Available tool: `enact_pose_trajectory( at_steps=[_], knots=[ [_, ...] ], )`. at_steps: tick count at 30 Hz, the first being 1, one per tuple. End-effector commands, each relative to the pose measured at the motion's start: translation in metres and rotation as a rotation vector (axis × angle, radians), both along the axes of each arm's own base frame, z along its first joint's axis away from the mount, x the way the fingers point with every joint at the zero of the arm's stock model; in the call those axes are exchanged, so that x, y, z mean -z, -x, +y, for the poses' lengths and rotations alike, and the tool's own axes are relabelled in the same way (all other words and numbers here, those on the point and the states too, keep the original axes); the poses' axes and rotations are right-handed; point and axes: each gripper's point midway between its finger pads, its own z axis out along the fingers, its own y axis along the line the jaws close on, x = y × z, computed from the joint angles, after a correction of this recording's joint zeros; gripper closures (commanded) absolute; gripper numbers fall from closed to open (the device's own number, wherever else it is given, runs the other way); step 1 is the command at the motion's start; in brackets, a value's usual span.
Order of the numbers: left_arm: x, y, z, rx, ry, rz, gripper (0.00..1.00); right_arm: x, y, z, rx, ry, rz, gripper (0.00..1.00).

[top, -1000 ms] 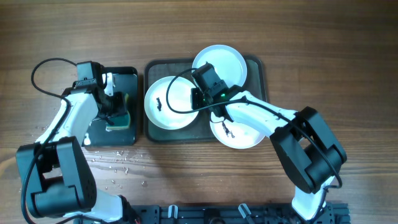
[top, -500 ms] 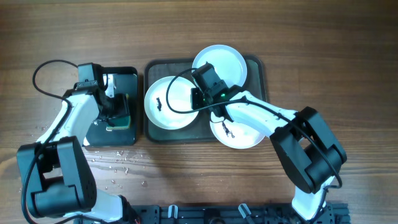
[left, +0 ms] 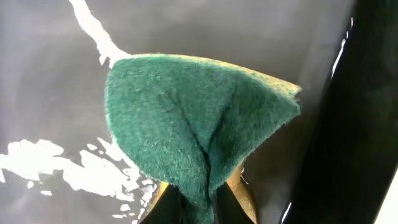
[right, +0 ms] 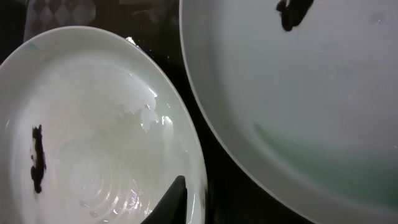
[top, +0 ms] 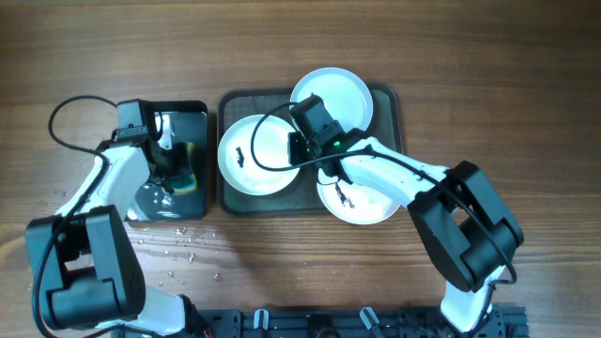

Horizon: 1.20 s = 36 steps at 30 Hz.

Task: Clean dirty plates on tray and stack at the side

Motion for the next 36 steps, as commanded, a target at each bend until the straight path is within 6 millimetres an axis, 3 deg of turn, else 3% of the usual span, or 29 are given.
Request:
enact_pose_trajectory(
  at_steps=[1,6,20,25,36],
  knots=[
    [-0.047,-0.028,0.011,-0.073,0.038,-0.163,0.96,0.007,0.002,0.001,-0.01,0.007,0.008,0.81],
    [-0.083,-0.037,0.013,-0.071,0.067,-0.288,0.96,0.007,0.002,0.001,-0.01,0.008,0.011,0.7],
    [-0.084,-0.036,0.012,-0.068,0.067,-0.287,0.96,0.019,0.012,-0.001,-0.019,0.025,0.057,0.72],
    [-0.083,-0.035,0.012,-0.068,0.067,-0.282,0.96,0.021,0.012,0.001,-0.022,0.021,0.059,0.94],
    [-0.081,-0.033,0.011,-0.069,0.07,-0.269,0.96,0.02,0.01,0.002,-0.027,0.017,0.053,0.96]
  ],
)
